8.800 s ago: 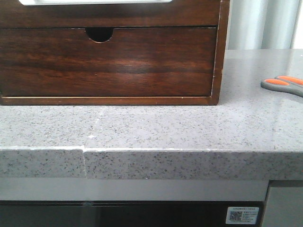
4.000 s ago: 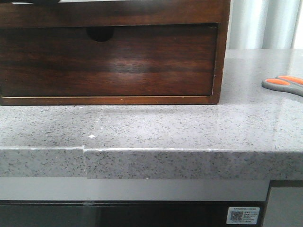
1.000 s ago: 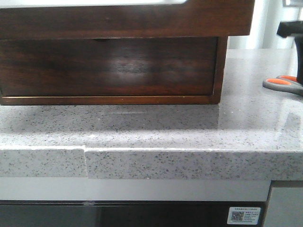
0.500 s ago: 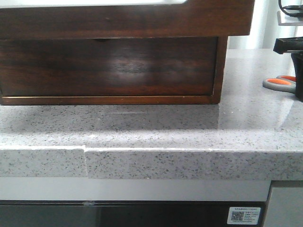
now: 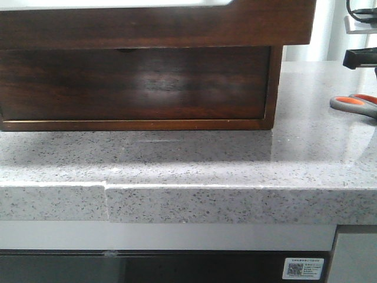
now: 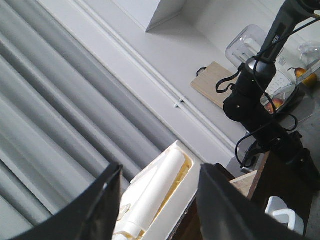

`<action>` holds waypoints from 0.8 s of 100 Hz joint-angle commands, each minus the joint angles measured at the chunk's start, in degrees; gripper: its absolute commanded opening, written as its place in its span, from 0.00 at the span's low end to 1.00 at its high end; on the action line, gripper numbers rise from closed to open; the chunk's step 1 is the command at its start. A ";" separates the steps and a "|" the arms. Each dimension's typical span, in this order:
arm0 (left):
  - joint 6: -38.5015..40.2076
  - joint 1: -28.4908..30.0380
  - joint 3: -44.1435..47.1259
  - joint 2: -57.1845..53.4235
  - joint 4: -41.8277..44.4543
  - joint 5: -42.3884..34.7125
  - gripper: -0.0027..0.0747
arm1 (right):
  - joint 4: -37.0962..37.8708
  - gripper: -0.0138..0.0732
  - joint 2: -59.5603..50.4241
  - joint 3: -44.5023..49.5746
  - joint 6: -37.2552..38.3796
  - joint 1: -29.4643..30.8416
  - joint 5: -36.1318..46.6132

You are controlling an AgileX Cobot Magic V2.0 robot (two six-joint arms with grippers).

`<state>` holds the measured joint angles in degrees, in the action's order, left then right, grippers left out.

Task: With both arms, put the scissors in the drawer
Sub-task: 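Lift the scissors with the right gripper toward the open drawer, then lower the scissors into the drawer and open the right gripper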

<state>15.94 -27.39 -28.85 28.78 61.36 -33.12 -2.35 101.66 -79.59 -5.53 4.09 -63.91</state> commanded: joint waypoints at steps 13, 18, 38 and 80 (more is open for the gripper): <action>0.86 -0.49 -1.91 0.22 -3.18 -1.62 0.45 | -4.77 0.07 -8.62 -1.00 -4.82 0.09 1.03; 0.86 -0.49 -1.91 0.22 -3.18 -1.62 0.45 | -6.81 0.07 -11.43 -1.00 -6.84 0.09 2.21; 0.86 -0.49 -1.91 0.22 -3.18 -1.62 0.45 | -14.47 0.07 -23.14 -4.11 -16.56 0.09 6.11; 0.86 -0.49 -1.91 0.22 -3.18 -1.62 0.45 | -20.82 0.07 -29.52 -19.36 -34.47 -16.37 4.27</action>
<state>15.94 -27.39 -28.85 28.78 61.36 -33.12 -21.29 73.19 -95.68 -36.23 -7.91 -62.73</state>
